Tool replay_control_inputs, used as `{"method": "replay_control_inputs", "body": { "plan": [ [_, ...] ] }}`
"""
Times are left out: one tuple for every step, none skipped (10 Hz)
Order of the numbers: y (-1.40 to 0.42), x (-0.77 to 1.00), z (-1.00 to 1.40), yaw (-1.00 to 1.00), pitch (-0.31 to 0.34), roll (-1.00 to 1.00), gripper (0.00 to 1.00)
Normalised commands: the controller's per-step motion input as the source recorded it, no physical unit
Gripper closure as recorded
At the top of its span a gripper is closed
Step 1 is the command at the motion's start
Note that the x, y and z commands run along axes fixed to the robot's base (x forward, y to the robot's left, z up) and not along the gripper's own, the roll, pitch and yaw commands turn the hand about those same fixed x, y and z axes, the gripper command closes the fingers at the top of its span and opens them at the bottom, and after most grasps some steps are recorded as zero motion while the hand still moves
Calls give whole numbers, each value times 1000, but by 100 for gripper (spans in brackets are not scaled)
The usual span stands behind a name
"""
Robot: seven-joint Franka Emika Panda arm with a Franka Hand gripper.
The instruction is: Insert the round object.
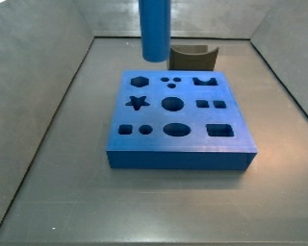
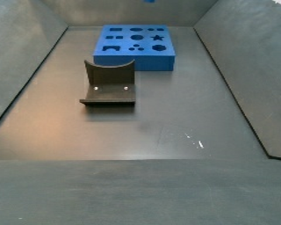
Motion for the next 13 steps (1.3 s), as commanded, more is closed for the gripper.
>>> {"method": "replay_control_inputs", "body": {
  "plan": [
    [0,597,-1000,-120,0,20,100],
    [0,529,-1000,-120,0,16,100],
    [0,523,-1000,-123,0,9,100],
    [54,314,-1000,-180,-30,0,100],
    [106,369,-897,-163,0,-14,100],
    [106,243,-871,-174,-10,-23,100],
    [126,257,-871,-169,-24,-51,100],
    [94,451,-949,-151,0,-34,100],
    [109,363,-1000,-169,0,-1,100],
    [274,143,-869,-169,0,0,100],
    [240,-83,-360,-146,0,0,100],
    [37,0,-126,-43,10,-4,100],
    [49,-229,-123,-94,19,11,100]
  ]
}}
